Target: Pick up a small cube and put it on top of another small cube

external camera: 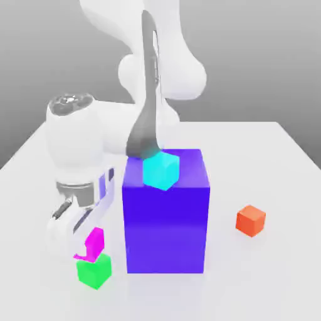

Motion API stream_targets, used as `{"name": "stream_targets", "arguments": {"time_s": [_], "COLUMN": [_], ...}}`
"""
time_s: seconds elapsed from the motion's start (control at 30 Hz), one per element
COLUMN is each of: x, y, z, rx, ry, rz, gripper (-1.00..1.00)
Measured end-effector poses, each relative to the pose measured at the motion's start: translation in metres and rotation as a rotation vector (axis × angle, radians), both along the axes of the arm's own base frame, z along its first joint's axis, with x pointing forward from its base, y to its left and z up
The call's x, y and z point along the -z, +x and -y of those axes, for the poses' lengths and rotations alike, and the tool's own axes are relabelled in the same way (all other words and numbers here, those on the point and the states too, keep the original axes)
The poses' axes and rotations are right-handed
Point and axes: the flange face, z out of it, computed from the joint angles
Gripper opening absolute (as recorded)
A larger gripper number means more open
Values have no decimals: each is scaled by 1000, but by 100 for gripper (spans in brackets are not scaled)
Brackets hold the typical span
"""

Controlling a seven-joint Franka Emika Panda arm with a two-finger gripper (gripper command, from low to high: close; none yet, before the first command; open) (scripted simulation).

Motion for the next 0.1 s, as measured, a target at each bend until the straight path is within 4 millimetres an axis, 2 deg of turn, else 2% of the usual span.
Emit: {"name": "stream_targets", "arguments": {"time_s": [0.03,0.1], "x": [4,4], "y": [-1,-1], "z": [-1,-1], "rx": [-1,-1], "ry": [1,1], "rz": [-1,-1], "gripper": [100,100]}}
